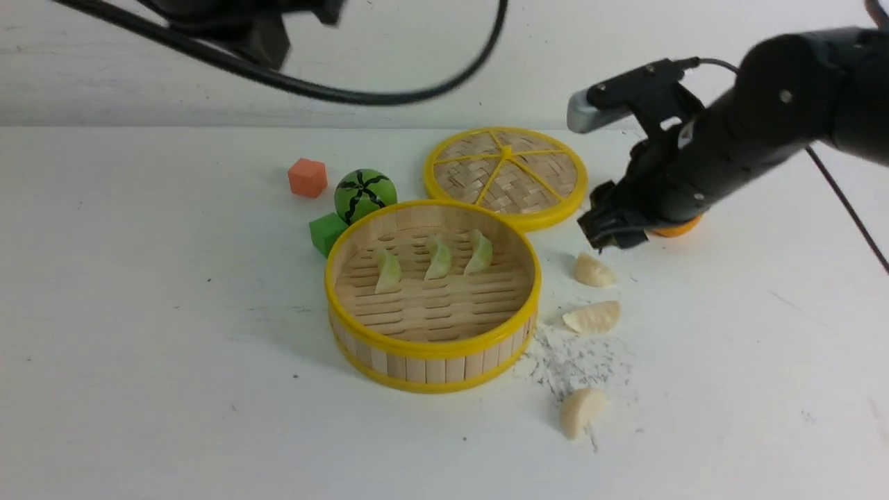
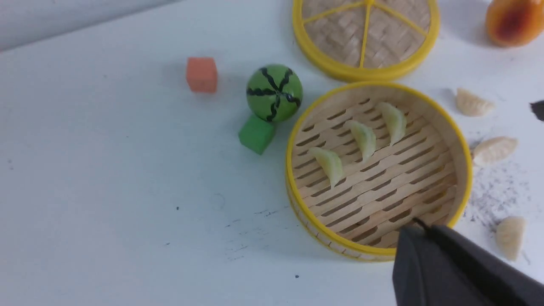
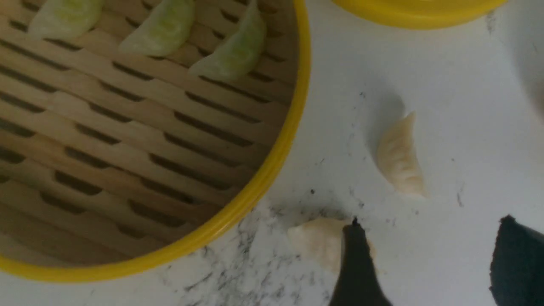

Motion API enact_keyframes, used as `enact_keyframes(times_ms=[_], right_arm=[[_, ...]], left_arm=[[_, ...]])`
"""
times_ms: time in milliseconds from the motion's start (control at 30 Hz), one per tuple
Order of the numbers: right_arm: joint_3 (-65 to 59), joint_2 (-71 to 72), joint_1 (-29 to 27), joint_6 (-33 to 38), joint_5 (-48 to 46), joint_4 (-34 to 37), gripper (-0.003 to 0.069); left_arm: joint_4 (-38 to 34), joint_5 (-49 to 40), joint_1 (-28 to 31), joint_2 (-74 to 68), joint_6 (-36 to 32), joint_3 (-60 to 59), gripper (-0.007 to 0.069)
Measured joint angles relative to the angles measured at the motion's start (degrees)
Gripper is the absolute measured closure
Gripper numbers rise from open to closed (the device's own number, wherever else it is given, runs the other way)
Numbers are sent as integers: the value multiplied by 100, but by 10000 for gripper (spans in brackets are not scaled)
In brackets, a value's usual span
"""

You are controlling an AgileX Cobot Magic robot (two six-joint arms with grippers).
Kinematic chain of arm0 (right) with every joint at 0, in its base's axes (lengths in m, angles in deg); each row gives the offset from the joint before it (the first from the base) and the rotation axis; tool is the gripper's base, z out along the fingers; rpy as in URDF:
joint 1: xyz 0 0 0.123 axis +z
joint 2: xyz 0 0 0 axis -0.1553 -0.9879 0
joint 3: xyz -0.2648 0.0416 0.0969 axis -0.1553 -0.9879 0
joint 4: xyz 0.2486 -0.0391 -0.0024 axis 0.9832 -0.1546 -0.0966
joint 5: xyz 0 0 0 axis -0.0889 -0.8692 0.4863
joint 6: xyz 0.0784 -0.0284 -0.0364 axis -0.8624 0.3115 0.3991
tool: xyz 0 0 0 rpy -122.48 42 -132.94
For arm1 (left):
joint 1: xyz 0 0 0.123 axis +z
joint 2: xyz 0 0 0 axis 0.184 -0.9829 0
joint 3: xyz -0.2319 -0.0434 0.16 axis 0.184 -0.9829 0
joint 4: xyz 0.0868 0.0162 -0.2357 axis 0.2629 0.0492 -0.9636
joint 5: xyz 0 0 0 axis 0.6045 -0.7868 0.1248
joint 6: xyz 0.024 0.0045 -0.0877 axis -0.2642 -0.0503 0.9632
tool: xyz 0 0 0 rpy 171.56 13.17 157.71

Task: Put the dumplings into the steamer on the white table.
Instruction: 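Reach for and grasp a dumpling lying on the table beside the steamer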

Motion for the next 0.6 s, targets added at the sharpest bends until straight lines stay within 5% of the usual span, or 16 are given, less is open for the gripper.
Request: enact_keyframes(times_ms=[433, 600], right_arm=[[1143, -1845, -261, 274, 252, 110, 252], [1213, -2114, -261, 340, 118, 204, 388]], left_arm=[[869, 69, 0, 2814, 420, -3538, 637], [1318, 82, 0, 3352, 913, -5044, 637]])
